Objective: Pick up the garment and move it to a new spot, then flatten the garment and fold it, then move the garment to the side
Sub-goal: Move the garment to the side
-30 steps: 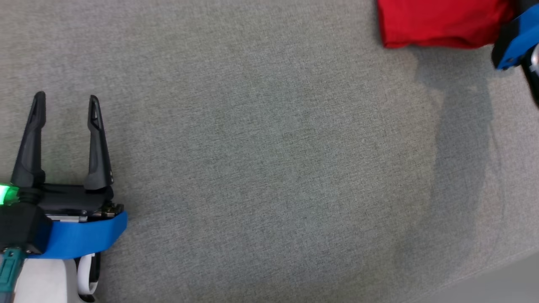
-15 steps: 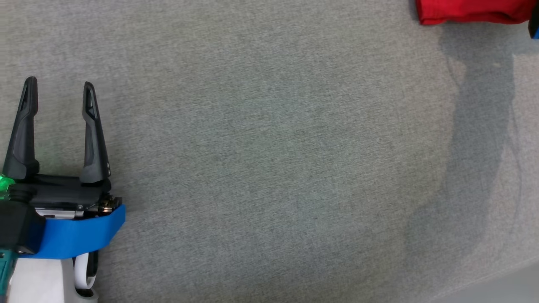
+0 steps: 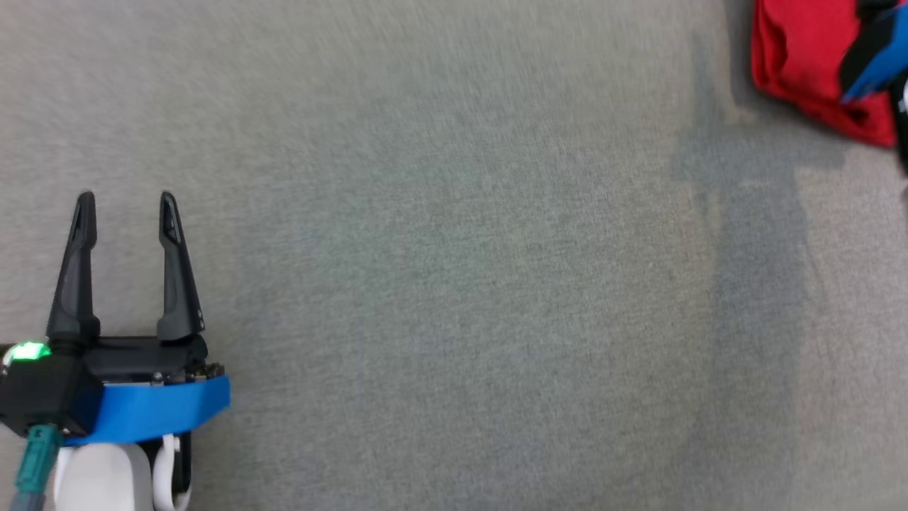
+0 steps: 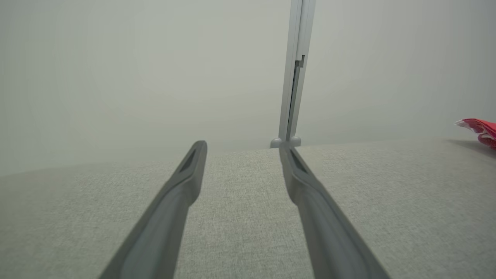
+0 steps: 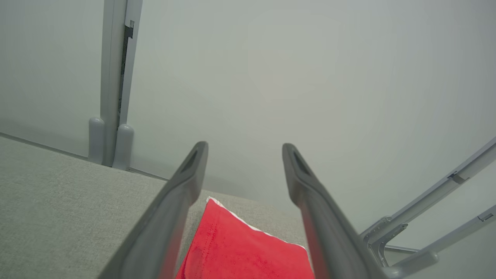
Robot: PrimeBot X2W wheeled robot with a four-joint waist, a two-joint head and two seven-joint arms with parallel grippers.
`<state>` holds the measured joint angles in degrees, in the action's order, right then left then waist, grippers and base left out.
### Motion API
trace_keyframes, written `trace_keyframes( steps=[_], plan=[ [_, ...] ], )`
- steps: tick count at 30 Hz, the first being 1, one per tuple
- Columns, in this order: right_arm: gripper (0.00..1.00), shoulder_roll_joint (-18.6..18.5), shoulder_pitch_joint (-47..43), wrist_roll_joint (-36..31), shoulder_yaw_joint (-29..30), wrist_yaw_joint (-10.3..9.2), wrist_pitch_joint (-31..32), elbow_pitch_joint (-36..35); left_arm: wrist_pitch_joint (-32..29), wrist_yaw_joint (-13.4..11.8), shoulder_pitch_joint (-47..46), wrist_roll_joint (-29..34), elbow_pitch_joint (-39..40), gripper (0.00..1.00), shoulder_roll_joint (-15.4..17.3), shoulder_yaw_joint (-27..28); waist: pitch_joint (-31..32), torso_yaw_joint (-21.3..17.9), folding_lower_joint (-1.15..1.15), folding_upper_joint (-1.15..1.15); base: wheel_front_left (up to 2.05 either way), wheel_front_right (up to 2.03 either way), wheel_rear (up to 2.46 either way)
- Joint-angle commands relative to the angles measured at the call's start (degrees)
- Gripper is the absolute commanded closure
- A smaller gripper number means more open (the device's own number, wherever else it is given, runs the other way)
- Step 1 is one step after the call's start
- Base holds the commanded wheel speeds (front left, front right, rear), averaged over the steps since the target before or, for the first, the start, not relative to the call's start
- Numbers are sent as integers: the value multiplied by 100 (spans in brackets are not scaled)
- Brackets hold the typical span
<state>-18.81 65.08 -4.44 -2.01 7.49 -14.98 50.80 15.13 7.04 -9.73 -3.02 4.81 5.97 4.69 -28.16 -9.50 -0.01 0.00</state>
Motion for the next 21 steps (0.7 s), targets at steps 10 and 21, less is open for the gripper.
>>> trace_keyframes(
  steps=[10,21],
  plan=[
    [0,794,-2061,605,-273,0,-25,-1624,2,-49,526,-110,-535,0,-200,218,947,393,1,0,0,0,0],
    [0,1236,-4153,1150,-207,1,-25,-2585,2,-25,909,-173,-1085,0,-289,298,1637,665,1,0,0,0,0]
  ],
)
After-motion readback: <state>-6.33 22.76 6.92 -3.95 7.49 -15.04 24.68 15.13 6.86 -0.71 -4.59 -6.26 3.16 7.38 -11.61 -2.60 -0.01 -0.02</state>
